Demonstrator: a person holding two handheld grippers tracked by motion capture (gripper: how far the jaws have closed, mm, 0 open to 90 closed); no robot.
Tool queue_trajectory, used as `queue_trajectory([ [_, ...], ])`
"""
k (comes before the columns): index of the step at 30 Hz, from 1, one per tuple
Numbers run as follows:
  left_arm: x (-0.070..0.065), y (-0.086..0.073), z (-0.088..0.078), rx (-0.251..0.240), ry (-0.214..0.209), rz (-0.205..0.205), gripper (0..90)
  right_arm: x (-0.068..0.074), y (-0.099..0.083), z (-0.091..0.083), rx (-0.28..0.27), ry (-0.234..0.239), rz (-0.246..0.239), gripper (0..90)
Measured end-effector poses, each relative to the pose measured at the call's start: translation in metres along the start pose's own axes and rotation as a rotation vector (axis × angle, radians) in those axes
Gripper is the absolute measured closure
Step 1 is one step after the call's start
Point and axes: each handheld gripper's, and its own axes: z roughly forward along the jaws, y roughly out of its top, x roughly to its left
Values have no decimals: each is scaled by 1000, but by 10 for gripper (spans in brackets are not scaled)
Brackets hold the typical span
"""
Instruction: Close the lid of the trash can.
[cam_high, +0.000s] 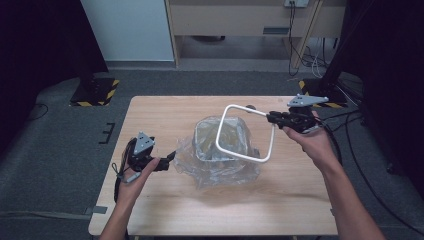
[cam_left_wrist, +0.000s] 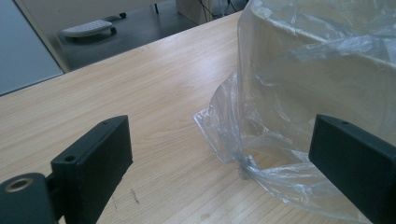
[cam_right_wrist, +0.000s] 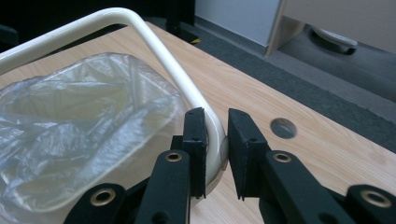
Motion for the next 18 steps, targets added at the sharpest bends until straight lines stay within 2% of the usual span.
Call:
queue_trajectory([
  [7,-1,1,0,-16,-3,-5,54,10,12,27,29,62,-32,778],
  [18,-3,6,0,-29,-8,-8,51,16,21,54,51,113,-70,778],
])
